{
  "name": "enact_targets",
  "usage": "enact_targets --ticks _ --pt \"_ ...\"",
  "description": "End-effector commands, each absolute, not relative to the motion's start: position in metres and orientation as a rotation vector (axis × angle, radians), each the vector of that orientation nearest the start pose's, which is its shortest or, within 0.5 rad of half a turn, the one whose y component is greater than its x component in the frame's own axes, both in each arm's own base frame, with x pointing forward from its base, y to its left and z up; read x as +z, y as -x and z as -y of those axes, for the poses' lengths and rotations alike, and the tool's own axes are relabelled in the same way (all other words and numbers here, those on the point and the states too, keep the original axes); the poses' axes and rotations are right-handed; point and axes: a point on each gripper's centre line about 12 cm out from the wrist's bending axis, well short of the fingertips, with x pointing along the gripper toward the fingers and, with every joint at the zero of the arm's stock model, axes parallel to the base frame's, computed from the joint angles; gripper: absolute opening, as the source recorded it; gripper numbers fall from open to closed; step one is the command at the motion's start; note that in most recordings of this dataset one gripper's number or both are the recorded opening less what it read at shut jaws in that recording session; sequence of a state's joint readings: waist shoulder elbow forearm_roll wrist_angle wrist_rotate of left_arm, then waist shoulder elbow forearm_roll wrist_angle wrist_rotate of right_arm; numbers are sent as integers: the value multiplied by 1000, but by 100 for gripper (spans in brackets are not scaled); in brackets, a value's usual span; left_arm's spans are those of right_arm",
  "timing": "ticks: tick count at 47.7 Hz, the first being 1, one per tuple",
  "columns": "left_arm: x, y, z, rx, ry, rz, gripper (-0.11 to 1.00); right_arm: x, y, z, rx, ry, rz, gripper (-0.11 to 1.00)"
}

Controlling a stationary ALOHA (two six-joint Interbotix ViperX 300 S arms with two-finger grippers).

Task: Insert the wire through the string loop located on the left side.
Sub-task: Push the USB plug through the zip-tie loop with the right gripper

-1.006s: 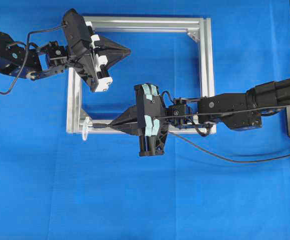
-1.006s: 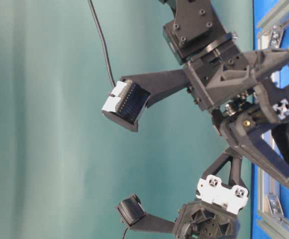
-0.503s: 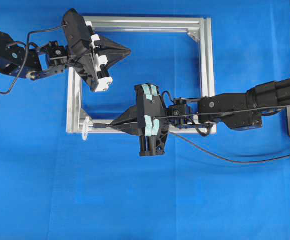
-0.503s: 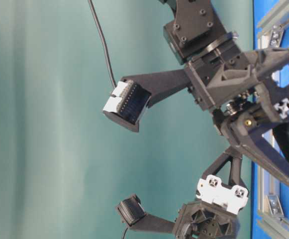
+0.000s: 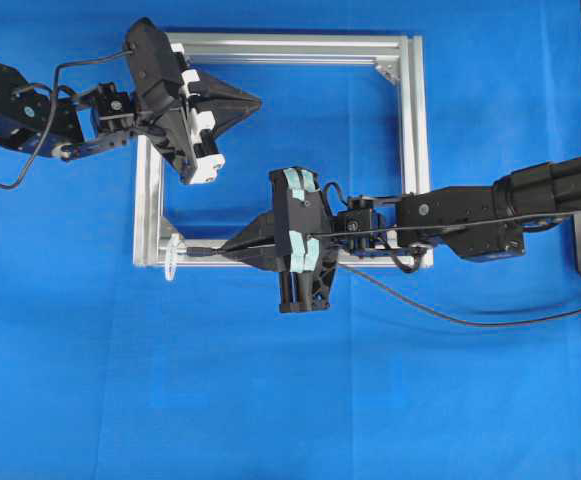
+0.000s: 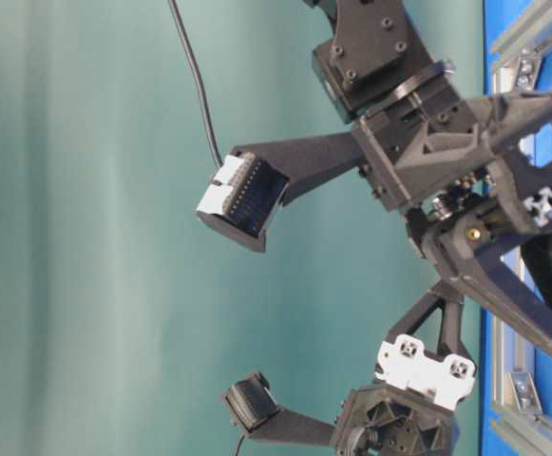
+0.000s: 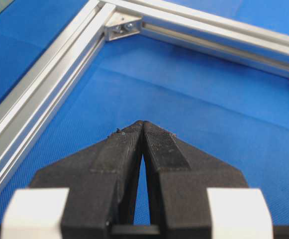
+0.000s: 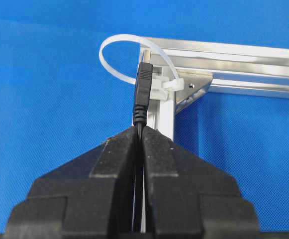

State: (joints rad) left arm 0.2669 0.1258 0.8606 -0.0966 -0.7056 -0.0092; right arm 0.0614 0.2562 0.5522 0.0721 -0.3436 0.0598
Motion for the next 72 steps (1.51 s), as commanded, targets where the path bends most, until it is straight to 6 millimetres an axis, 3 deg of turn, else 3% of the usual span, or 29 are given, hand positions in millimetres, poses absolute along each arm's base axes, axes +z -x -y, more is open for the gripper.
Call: enact_targets --ticks 1,24,72 --pt "149 -361 -106 336 102 -225 0 147 -451 -23 7 -107 -425 -4" --pt "149 -361 -106 336 102 -225 0 136 -452 -24 5 -107 -450 -4" --pt "145 -355 -105 339 106 -240 0 136 -497 -26 9 -108 -393 -4"
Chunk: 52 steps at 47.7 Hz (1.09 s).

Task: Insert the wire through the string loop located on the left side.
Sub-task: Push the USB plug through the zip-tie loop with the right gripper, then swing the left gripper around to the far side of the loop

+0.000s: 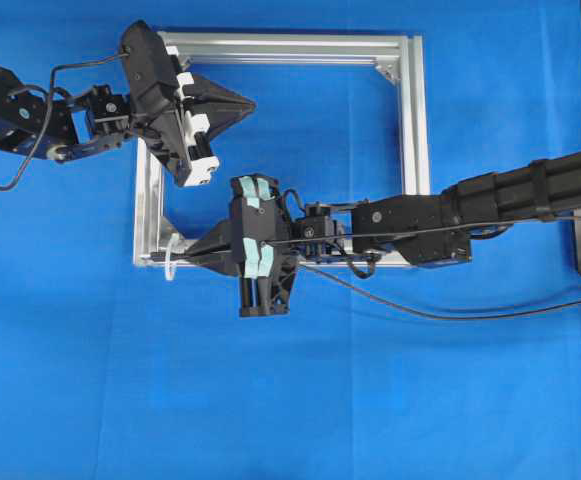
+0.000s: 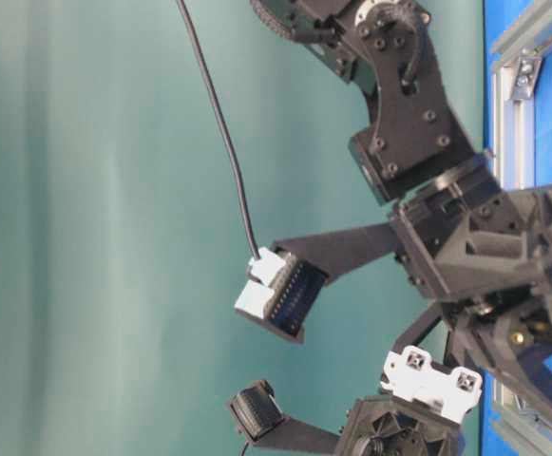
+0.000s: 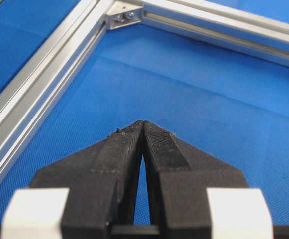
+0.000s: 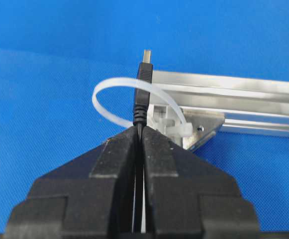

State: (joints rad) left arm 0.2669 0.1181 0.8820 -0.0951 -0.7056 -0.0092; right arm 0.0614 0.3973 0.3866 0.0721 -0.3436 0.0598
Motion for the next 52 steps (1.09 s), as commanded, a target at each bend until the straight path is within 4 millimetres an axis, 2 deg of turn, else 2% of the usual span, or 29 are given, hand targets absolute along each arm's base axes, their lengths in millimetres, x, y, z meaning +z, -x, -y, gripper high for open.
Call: enact_targets --ticks 1,35,42,52 --pt "146 -356 -105 336 105 -237 0 136 -497 -26 9 -108 -393 -4" --pt "145 -353 -104 336 105 -240 0 137 -503 -26 9 -110 -384 -4" --pt "145 -340 -101 338 104 -233 0 136 -503 -26 9 -110 -389 -4" --pt "142 -310 -91 337 123 -254 0 137 -503 -26 9 -110 -384 -4"
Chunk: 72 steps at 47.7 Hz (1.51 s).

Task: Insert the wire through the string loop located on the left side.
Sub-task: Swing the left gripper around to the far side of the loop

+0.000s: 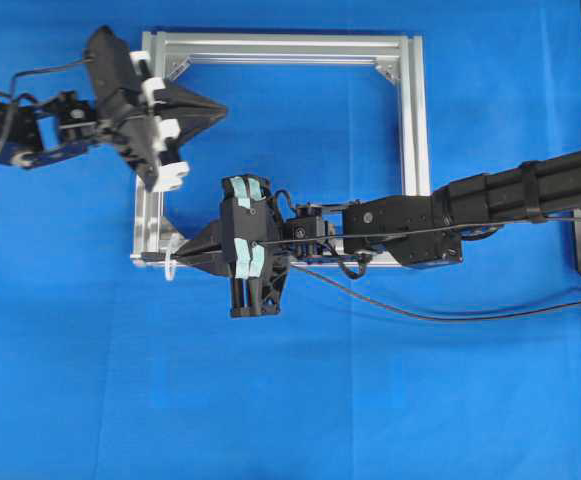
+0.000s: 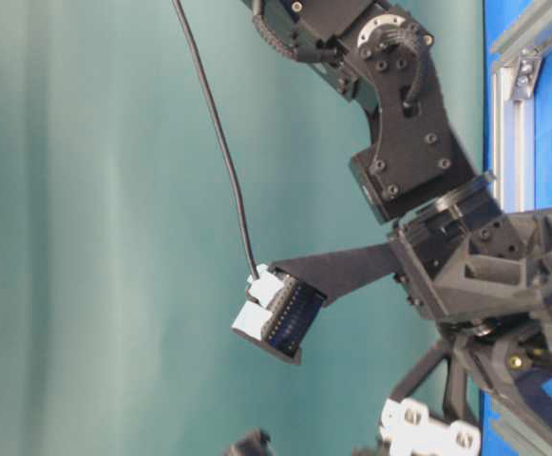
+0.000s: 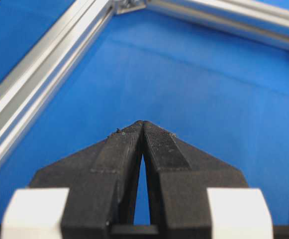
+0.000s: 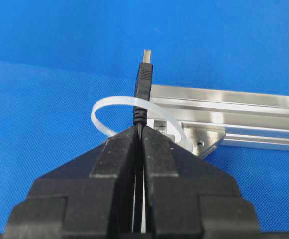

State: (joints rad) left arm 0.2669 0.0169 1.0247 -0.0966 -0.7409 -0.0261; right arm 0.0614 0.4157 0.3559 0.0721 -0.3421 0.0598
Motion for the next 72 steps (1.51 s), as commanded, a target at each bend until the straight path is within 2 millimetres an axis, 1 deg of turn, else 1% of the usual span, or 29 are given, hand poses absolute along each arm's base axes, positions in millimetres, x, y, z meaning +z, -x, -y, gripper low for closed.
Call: enact_targets --ticks 1,3,10,23,35,41,49,56,62,67,72 --pt "141 -307 -90 336 127 -259 0 136 -503 -27 10 -109 -386 -4" --pt "139 -299 -87 336 132 -273 0 137 -503 -27 10 -110 -384 -4" --pt "134 -280 -82 339 147 -300 0 137 -503 -27 10 -110 -384 -4" --pt "134 -248 -74 339 149 -305 0 136 -503 -26 9 -110 -389 -4" --pt "131 -226 -71 352 152 -315 0 137 -503 -27 10 -110 -386 -4" --pt "132 -222 -66 337 150 -306 0 137 -503 -26 9 -110 -382 -4" --pt "139 -223 -44 236 130 -282 0 137 -503 -26 9 -110 -382 -4" --pt "142 -220 -18 124 115 -275 0 137 -503 -26 9 -110 -382 -4" --pt "148 -217 0 40 105 -248 0 137 -503 -26 9 -110 -382 -4" --pt "157 -215 13 -22 98 -213 0 137 -503 -26 9 -110 -382 -4" --pt "162 -214 19 -52 96 -196 0 137 -503 -27 10 -109 -384 -4"
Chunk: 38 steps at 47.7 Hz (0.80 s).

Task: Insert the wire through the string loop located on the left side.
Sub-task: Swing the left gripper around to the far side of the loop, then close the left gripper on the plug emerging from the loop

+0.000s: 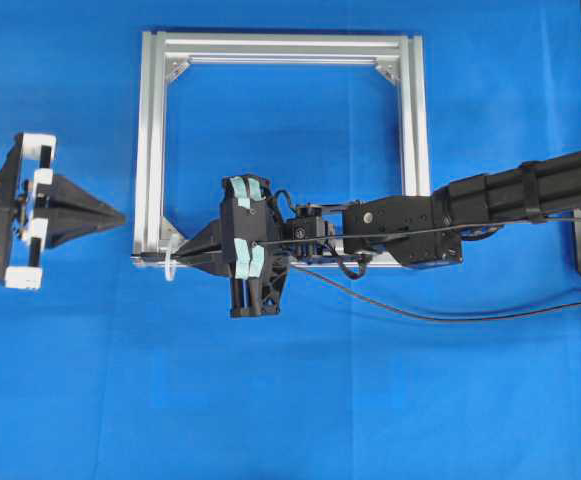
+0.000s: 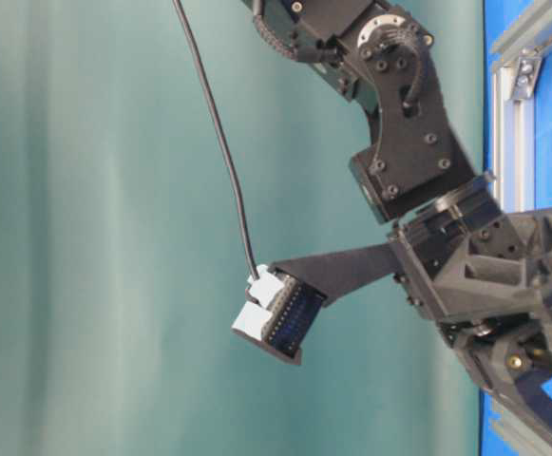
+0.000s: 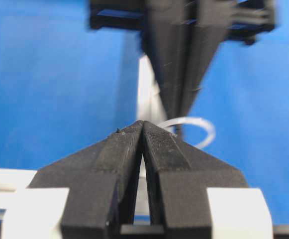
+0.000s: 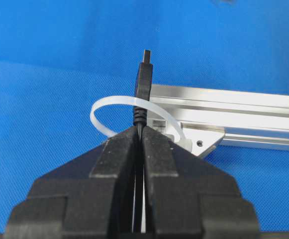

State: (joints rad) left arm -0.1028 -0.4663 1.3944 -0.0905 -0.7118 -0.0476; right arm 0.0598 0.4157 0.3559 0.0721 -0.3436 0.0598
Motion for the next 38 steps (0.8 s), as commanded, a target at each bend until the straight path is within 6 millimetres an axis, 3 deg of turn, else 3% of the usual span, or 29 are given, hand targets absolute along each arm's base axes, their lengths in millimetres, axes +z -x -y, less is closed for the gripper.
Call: enact_targets --ticks 1,20,23,27,33,38 --pt "163 -213 20 -57 93 -198 0 137 -503 -26 9 -110 -384 -4" --pt "161 -218 23 -68 85 -263 1 137 -503 -26 9 -110 -382 -4" --pt "162 -219 23 -70 83 -259 6 137 -503 -27 10 -110 -383 -4" --pt "164 -221 24 -71 86 -253 22 137 -503 -27 10 -111 -386 -4" --pt "164 -221 24 -70 92 -254 61 137 -503 -26 9 -112 -387 -4" --pt "165 -222 24 -70 92 -251 87 137 -503 -26 9 -112 -387 -4"
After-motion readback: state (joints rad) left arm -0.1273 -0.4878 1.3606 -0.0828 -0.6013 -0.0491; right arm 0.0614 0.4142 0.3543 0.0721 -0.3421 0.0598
